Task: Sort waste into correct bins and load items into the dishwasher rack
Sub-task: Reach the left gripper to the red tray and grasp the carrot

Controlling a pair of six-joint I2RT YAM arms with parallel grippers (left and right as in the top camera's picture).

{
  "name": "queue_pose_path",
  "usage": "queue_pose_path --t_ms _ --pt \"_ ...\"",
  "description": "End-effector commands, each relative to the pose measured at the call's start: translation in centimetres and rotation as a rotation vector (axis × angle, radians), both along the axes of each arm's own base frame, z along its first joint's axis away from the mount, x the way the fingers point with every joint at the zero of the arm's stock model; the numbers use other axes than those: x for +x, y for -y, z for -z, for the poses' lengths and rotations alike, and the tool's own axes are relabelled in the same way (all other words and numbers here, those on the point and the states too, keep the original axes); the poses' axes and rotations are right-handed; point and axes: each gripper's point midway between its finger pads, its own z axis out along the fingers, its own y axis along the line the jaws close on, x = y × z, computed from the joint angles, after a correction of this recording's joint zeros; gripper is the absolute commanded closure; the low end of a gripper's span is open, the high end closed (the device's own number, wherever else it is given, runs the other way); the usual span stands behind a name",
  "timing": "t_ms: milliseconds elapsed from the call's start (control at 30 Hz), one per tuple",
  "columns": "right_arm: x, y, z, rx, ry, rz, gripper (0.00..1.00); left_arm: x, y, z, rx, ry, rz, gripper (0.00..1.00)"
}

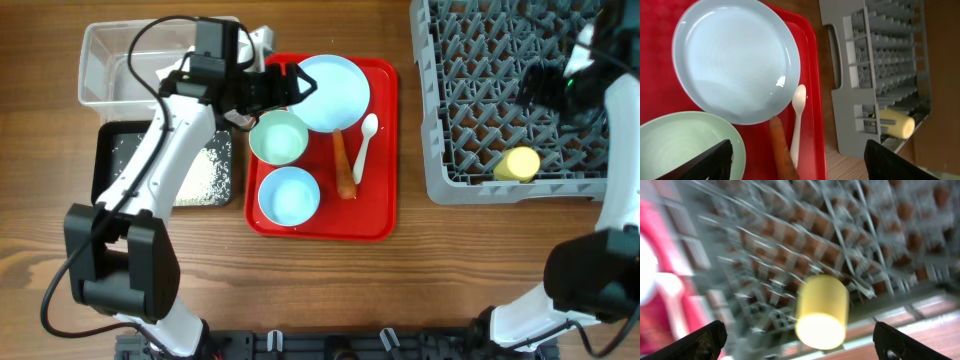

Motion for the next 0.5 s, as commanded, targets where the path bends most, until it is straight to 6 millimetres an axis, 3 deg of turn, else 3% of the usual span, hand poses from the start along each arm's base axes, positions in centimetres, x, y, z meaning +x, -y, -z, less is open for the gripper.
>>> queue_pose_path --t_ms 0,267,467 --pt "1.2 -4.8 -5.1 0.110 0.178 -0.177 0.03 -0.1 1.1 -0.6 0.076 0.073 0.030 0.15" --pt "1.1 -8.5 -4.9 0.127 0.162 -0.283 0.03 -1.7 4.4 0.4 0.221 0.148 0.119 0.14" --pt "1.2 -8.6 -5.0 0.125 0.170 -0.288 0.03 -4.0 4.5 2.6 0.448 0.121 0.107 0.13"
